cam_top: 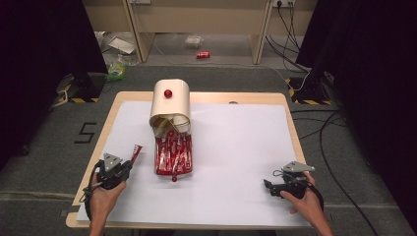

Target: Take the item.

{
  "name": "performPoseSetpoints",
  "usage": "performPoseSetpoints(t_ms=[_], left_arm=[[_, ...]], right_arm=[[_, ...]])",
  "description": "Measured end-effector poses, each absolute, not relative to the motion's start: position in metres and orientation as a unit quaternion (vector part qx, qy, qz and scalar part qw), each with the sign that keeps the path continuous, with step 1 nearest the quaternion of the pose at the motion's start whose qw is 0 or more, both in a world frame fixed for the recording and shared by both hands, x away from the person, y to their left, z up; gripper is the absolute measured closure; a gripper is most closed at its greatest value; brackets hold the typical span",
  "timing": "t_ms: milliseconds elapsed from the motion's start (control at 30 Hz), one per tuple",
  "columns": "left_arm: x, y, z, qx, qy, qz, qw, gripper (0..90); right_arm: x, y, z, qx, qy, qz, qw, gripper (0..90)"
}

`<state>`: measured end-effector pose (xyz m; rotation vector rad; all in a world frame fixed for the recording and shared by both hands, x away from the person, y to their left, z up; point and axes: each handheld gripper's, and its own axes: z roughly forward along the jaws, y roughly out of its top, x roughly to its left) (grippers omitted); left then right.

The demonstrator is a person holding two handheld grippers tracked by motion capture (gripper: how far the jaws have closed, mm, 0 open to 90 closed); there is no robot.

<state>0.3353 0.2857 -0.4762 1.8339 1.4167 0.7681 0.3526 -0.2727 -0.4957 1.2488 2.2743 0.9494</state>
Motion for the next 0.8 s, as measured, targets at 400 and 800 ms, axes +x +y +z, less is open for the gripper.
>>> performPoseSetpoints(t_ms=[400, 800], left_arm=[[0.338, 0.284, -0.484, 0.708, 0.549, 0.292, 0.334, 85.1], [0.342, 0.284, -0.495, 0.71, 0.558, 0.28, 0.327, 83.6]], right_arm=[[0.353, -0.273, -0.496, 0.444, 0.809, 0.337, 0.188, 9.6], [0.353, -0.273, -0.496, 0.444, 0.809, 0.337, 0.188, 9.6]])
